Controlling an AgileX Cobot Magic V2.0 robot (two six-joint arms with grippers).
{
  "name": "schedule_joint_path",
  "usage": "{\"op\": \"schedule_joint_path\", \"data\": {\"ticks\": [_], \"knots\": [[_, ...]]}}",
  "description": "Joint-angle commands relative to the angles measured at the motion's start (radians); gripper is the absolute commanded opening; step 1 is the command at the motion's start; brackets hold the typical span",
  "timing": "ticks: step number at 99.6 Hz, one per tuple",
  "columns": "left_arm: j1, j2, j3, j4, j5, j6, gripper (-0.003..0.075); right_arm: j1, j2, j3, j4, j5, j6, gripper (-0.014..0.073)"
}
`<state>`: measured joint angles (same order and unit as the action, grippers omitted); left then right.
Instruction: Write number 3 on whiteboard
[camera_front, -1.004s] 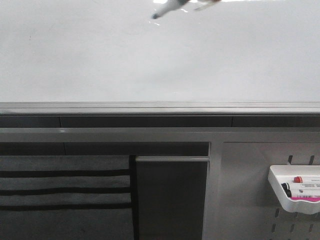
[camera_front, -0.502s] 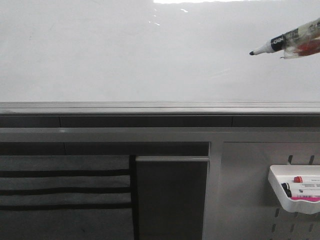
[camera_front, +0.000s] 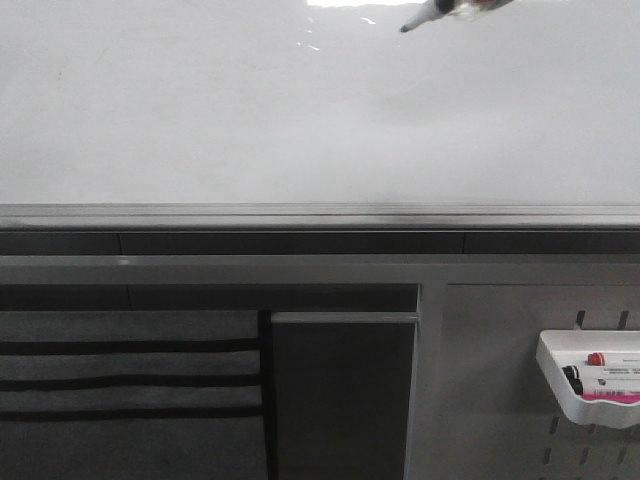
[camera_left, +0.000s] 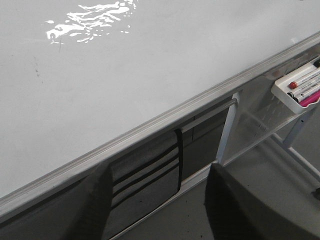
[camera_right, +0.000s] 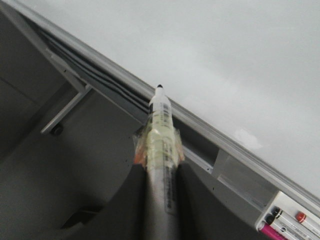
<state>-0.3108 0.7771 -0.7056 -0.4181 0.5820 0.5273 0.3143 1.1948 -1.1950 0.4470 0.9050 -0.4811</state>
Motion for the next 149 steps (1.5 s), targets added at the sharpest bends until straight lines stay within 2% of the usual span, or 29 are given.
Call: {"op": "schedule_joint_path", "data": {"ticks": [1, 17, 28, 49, 71, 78, 86, 96, 108, 113, 125, 135, 149], "knots": [[0.004, -0.005, -0.028, -0.027, -0.061, -0.011, 0.0387, 0.041, 0.065, -0.108, 0.014, 0.018, -0.02, 0.0017], [0.004, -0.003, -0.028, -0.027, -0.061, -0.011, 0.0387, 0.107, 0.201, -0.269, -0.044, 0.022, -0.012, 0.0017], [0.004, -0.003, -0.028, -0.027, -0.061, -0.011, 0.0387, 0.109, 0.279, -0.38, -0.141, 0.024, 0.069, 0.0017], [0.004, -0.003, -0.028, -0.027, -0.061, -0.011, 0.0387, 0.107, 0.37, -0.471, -0.141, 0.014, 0.069, 0.0017], [0.004, -0.003, -0.028, -0.027, -0.061, -0.011, 0.0387, 0.083, 0.417, -0.474, -0.191, -0.058, 0.069, 0.0017], [0.004, -0.003, -0.028, -0.027, -0.061, -0.011, 0.0387, 0.053, 0.418, -0.474, -0.229, -0.058, 0.119, 0.0017], [0.004, -0.003, -0.028, -0.027, -0.061, -0.011, 0.0387, 0.014, 0.402, -0.474, -0.229, -0.016, 0.137, 0.0017], [0.004, -0.003, -0.028, -0.027, -0.061, -0.011, 0.0387, 0.019, 0.397, -0.419, -0.221, 0.025, 0.132, 0.0017], [0.004, -0.003, -0.028, -0.027, -0.061, -0.011, 0.0387, 0.079, 0.407, -0.334, -0.193, -0.135, 0.132, 0.0017], [0.004, -0.003, -0.028, -0.027, -0.061, -0.011, 0.0387, 0.096, 0.416, -0.336, -0.195, -0.158, 0.132, 0.0017], [0.004, 0.006, -0.028, -0.027, -0.061, -0.011, 0.0387, 0.078, 0.401, -0.352, -0.216, -0.083, 0.153, 0.0017], [0.004, 0.006, -0.028, -0.027, -0.061, -0.011, 0.0387, 0.058, 0.365, -0.301, -0.216, -0.032, 0.151, 0.0017], [0.004, 0.006, -0.028, -0.027, -0.061, -0.011, 0.0387, 0.14, 0.377, -0.206, -0.148, -0.226, 0.135, 0.0017]]}}
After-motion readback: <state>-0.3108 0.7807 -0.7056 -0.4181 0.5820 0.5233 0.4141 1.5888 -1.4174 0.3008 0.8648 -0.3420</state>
